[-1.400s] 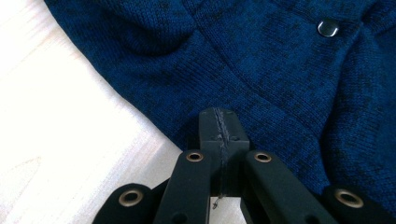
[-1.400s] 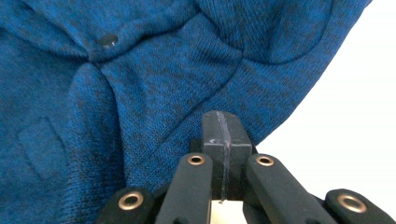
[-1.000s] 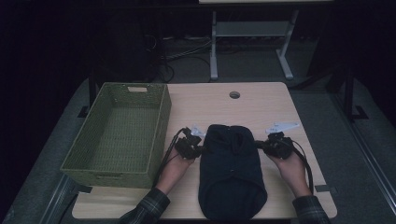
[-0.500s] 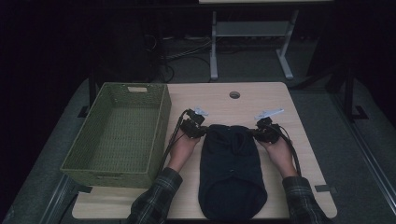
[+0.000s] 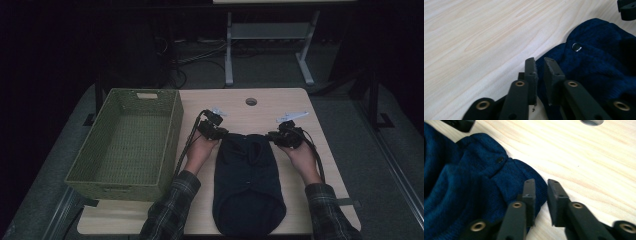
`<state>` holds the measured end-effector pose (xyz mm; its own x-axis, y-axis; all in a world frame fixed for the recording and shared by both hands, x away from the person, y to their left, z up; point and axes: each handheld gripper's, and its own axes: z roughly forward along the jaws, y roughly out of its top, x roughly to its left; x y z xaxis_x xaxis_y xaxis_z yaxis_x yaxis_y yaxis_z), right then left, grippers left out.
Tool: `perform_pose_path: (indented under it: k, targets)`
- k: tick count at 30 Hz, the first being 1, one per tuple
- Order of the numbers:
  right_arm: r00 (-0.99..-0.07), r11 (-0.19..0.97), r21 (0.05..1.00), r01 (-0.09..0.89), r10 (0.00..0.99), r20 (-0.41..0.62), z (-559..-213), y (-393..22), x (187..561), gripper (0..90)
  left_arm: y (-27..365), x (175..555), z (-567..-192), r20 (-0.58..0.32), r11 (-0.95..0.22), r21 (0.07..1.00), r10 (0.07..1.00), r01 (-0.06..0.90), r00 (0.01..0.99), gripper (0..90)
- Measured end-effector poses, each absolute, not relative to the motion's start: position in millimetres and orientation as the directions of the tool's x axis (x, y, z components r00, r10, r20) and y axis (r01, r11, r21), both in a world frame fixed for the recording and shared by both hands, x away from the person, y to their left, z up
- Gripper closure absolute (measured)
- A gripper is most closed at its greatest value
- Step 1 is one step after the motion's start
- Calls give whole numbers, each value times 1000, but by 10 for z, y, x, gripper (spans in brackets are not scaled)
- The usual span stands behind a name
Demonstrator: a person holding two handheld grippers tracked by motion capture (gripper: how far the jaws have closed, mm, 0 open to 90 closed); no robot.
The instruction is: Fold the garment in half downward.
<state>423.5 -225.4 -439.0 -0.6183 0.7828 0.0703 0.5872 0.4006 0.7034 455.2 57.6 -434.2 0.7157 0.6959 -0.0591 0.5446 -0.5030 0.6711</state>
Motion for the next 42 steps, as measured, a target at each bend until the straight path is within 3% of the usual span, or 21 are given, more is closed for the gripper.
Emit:
perform_pose_path:
  k: [5,12,18,24,31,42]
  targets:
    - [-604,379,700,606,792,94,-4353,-2271,4362,665,555,4618,-4393,-53,-512,665,694,544,718,671]
    - [-617,400,677,618,780,102,-4453,-2206,4470,630,596,4675,-4477,-48,-525,651,693,548,720,496]
    - [-621,401,647,648,770,144,-4571,-2209,4516,616,624,4705,-4551,-58,-539,638,679,550,732,467]
    - [-631,411,629,660,758,167,-4632,-2203,4520,610,646,4720,-4586,-80,-557,630,646,541,759,509]
    - [-643,422,624,657,747,172,-4651,-2165,4502,701,646,4716,-4597,-124,-565,633,601,529,790,697]
    - [-643,437,614,658,750,156,-4622,-2121,4481,813,592,4708,-4541,-140,-564,602,623,566,770,836]
